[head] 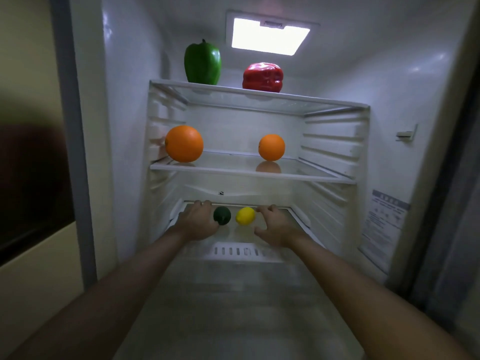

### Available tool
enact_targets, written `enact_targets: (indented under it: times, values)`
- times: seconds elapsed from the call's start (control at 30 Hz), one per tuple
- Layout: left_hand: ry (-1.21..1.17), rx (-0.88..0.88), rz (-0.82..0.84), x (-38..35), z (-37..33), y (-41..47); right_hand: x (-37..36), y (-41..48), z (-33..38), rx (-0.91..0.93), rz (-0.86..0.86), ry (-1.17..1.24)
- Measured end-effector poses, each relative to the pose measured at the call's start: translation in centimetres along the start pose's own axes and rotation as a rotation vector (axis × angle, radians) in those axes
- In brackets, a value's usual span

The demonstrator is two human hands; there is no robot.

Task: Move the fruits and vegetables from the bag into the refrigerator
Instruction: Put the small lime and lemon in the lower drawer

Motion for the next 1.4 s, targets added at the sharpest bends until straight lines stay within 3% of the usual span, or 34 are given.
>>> enact_targets:
  times: [0.27, 0.53, 0.87, 1.4]
  values:
    - [0.155, 0.009, 0.018, 1.5, -2.0, -6.8, 1.6, -6.9, 1.4, 0.002, 0.09, -0.041]
    - [0.152, -0.057, -0.057, 2.5, -6.0, -15.2, 2.2, -15.1, 2.5, 0.036, 0.028, -0.052]
    - [0.25, -0.12, 0.014, 2.9, -10.3, -22.3, 3.7, -23.6, 2.6, -0.074, 0.1, 0.014]
    - [0.037, -0.308, 0.16, 3.6, -10.7, -33.7, 5.8, -39.1, 8.1, -0.236, 0.036, -0.073]
Point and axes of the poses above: each hand's wrist, its own y-axis towards the middle knuckle, its own x-axis out of the back of the hand, z = x × y, the point moved 3 cm from there along y, towards the middle knuckle
